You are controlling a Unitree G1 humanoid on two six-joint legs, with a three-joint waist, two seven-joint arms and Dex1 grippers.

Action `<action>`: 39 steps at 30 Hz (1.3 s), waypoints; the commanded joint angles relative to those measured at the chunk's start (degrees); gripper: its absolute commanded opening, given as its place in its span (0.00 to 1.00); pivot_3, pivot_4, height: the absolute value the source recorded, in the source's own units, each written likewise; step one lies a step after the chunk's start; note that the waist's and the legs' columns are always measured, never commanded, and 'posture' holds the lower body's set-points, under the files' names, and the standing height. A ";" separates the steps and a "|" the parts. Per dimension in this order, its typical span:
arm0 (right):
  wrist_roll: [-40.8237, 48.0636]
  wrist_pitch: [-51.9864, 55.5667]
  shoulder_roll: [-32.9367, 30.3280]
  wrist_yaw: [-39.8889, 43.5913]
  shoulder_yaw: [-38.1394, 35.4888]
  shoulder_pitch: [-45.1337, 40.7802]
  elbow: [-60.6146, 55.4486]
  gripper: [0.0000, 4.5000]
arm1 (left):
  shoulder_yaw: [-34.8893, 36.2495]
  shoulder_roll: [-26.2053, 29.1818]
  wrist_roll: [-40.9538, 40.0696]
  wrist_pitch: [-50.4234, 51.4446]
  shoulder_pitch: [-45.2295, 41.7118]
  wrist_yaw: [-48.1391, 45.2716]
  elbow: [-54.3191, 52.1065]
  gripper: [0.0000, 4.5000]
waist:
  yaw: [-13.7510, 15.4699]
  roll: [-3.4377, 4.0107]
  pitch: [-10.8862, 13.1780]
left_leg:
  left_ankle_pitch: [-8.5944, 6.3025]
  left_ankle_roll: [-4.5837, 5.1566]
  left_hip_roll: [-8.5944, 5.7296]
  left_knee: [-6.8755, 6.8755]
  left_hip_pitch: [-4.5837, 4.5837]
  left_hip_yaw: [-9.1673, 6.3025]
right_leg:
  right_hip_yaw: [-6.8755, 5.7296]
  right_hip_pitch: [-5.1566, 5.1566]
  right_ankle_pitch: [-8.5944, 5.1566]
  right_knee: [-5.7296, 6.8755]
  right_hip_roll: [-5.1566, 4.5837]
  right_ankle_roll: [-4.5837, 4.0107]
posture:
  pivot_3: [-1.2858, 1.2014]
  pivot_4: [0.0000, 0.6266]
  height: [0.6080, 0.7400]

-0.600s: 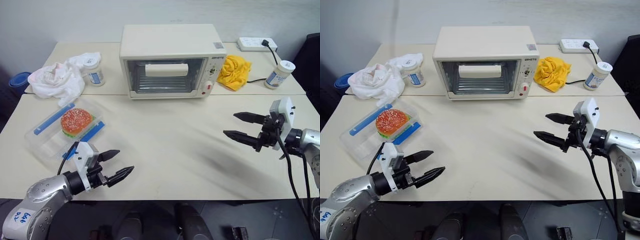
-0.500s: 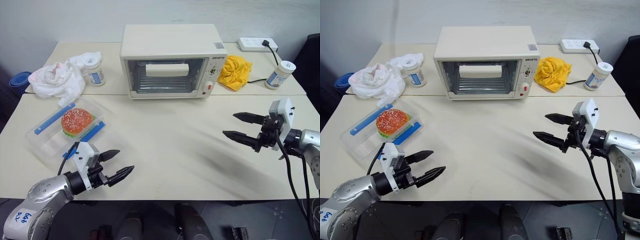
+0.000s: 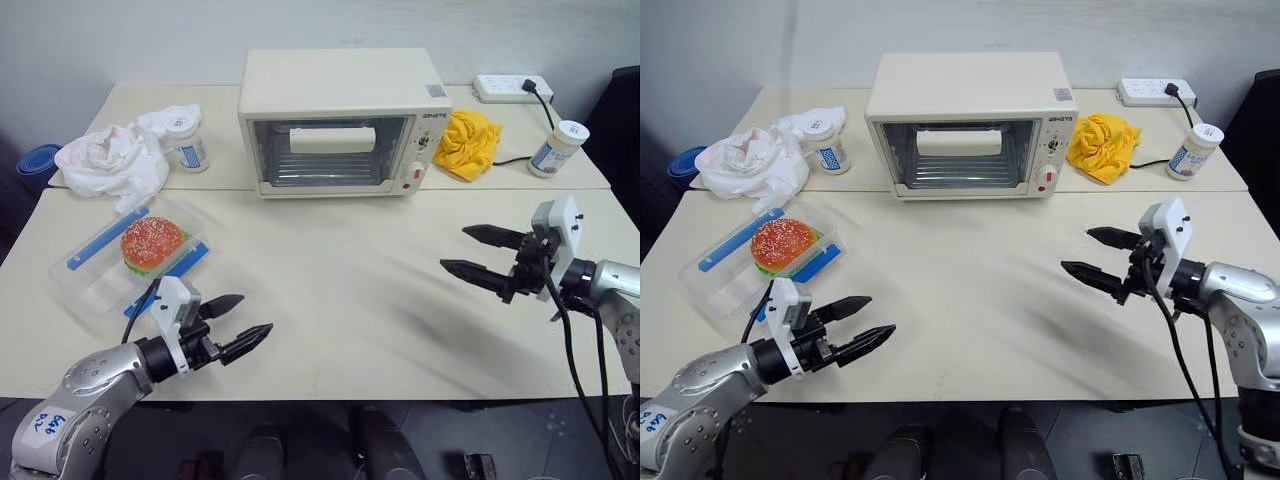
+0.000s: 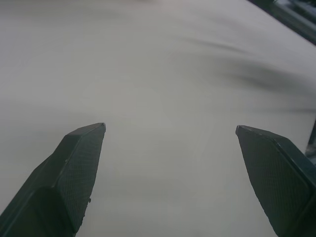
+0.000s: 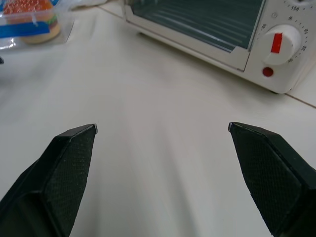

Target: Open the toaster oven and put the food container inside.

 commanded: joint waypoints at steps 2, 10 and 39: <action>2.41 2.73 3.91 -4.84 1.52 -7.23 -1.05 0.99 | 6.68 2.79 -14.78 3.12 -5.98 1.32 -4.10 1.00 | -0.08 0.00 0.00 | 0.00 0.00 0.00 0.01 0.00 -0.01 | 0.00 -0.02 0.00 0.03 0.00 0.00 | 0.52 0.24 1.00; -4.79 -0.99 12.57 -6.03 10.31 -25.27 15.03 0.99 | 14.06 17.47 -23.20 6.29 -21.52 -1.69 6.80 1.00 | -0.19 0.04 0.04 | 0.01 -0.01 -0.02 -0.04 -0.09 -0.02 | -0.04 -0.15 0.01 0.03 0.01 -0.03 | 0.52 0.24 1.00; -8.95 -5.87 21.41 6.50 16.46 -27.26 14.35 1.00 | -4.79 15.52 8.63 -5.21 -48.00 -6.80 33.33 0.81 | -1.60 0.06 0.05 | 0.08 -0.15 0.00 -0.14 -0.56 0.09 | 0.03 -0.90 0.01 0.44 0.02 -0.03 | 0.52 0.24 1.00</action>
